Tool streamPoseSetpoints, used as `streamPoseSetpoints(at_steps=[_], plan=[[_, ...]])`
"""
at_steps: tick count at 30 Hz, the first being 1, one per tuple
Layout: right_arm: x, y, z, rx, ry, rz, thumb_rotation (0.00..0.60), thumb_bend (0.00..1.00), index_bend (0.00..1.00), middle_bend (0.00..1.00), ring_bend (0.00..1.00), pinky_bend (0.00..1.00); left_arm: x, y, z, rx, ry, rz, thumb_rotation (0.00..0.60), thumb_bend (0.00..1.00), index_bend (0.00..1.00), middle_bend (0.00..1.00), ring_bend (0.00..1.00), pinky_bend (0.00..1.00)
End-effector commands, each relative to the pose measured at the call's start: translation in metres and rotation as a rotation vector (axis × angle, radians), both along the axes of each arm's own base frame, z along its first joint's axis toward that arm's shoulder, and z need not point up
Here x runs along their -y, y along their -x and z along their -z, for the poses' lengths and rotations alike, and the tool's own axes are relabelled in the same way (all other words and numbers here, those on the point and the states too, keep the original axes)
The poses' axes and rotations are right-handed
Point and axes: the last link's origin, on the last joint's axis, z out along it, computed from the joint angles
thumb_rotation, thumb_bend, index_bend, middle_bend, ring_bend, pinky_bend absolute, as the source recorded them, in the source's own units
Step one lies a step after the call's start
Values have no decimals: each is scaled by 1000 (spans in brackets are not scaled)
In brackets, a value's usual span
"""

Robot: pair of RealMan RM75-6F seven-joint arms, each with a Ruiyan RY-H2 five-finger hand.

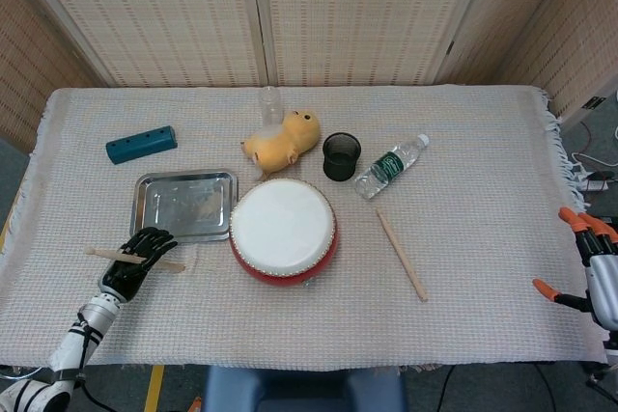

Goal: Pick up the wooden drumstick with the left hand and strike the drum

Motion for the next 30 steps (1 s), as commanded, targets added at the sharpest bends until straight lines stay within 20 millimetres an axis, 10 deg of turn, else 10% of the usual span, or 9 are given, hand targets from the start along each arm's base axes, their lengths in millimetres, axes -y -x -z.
streamPoseSetpoints(at_steps=[1, 30], plan=[[0, 0, 0, 0, 1, 0, 600, 19, 69, 138, 20, 119, -6, -7, 1, -3, 1, 19, 600, 234, 429, 436, 331, 277], [6, 0, 1, 3, -10, 0, 600, 19, 70, 138, 20, 119, -30, -20, 4, -112, 5, 87, 600, 117, 611, 719, 557, 487]])
